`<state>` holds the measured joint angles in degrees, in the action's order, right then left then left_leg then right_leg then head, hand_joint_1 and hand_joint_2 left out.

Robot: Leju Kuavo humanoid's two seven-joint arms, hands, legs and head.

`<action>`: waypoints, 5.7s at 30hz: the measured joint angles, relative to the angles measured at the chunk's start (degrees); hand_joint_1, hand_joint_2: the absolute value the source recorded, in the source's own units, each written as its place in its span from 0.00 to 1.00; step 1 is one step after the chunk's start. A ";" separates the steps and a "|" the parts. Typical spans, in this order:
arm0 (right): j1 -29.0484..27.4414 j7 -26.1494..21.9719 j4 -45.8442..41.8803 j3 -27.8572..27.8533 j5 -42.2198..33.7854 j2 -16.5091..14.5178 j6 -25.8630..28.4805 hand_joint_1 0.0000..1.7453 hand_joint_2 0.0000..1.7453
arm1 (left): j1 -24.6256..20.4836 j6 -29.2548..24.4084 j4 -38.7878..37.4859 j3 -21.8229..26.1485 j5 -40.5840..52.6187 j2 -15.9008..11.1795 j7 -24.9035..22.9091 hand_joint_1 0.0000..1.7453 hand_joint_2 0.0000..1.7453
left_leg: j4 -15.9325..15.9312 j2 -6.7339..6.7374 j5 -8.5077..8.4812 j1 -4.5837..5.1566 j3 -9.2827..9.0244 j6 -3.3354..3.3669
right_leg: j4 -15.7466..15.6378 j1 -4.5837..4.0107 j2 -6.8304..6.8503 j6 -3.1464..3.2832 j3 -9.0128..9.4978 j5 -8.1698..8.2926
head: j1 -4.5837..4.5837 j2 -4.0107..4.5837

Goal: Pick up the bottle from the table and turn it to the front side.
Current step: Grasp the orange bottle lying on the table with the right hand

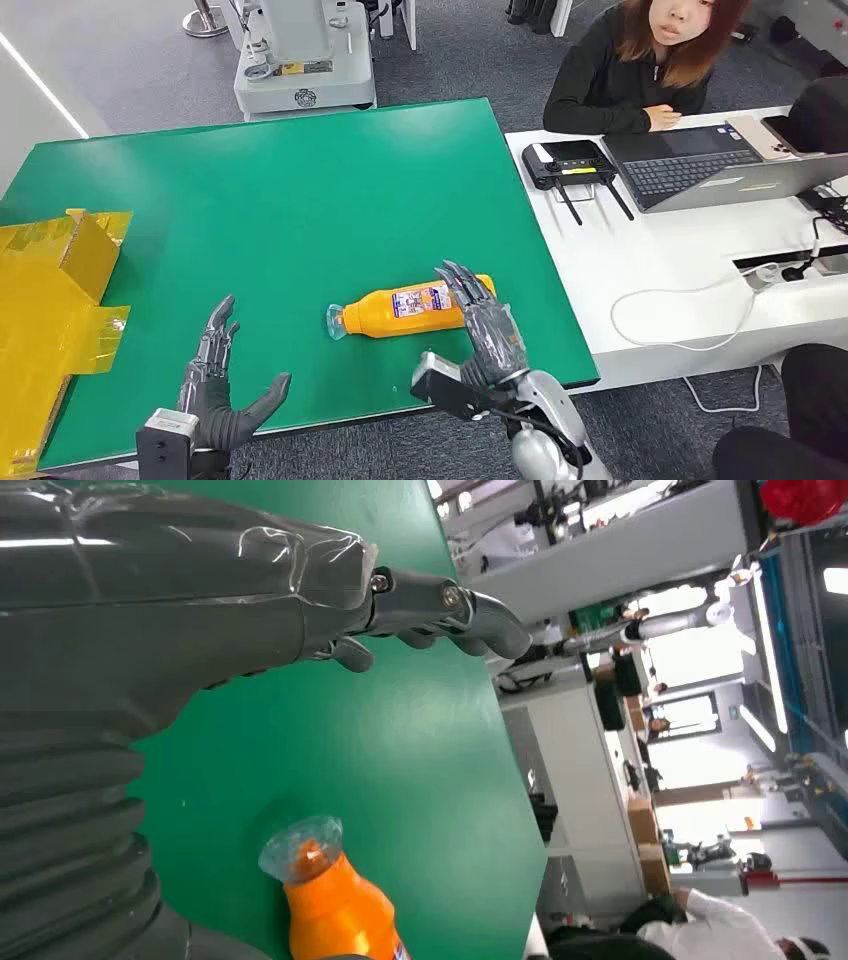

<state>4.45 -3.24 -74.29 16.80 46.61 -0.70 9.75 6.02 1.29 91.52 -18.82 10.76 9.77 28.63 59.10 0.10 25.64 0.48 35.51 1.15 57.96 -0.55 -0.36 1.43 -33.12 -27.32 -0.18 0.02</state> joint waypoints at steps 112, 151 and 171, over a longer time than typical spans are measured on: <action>9.69 -7.25 16.90 -4.12 2.74 4.77 -7.60 1.00 1.00 | -6.78 12.97 -9.55 0.72 -10.72 3.80 -1.01 0.00 1.00 | 0.06 -0.42 -0.20 0.00 0.01 0.09 | -0.01 0.00 0.40 -0.08 0.14 0.14 | 0.00 0.00; 10.35 -3.99 17.26 -2.87 6.66 4.64 -11.02 0.00 1.00 | -3.29 11.08 -5.88 0.69 -10.68 2.89 -1.51 0.00 1.00 | 0.05 -0.37 -0.22 0.00 0.01 0.08 | 0.00 0.00 0.37 -0.07 0.13 0.14 | -0.01 0.00; 17.02 0.58 25.38 0.63 8.61 3.52 -15.85 0.20 1.00 | -4.84 13.63 -6.24 -0.10 -14.27 2.21 -2.91 0.00 1.00 | 0.06 -0.32 -0.23 0.00 -0.05 0.09 | 0.00 0.00 0.32 -0.07 0.15 0.15 | -0.01 0.00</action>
<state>21.47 -2.67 -48.91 17.43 55.22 2.82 -6.10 1.18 14.92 85.27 -18.92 -3.50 11.98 25.72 59.16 -0.22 25.41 0.48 35.47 1.24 57.95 -0.56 -0.04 1.36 -32.97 -27.18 -0.18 0.02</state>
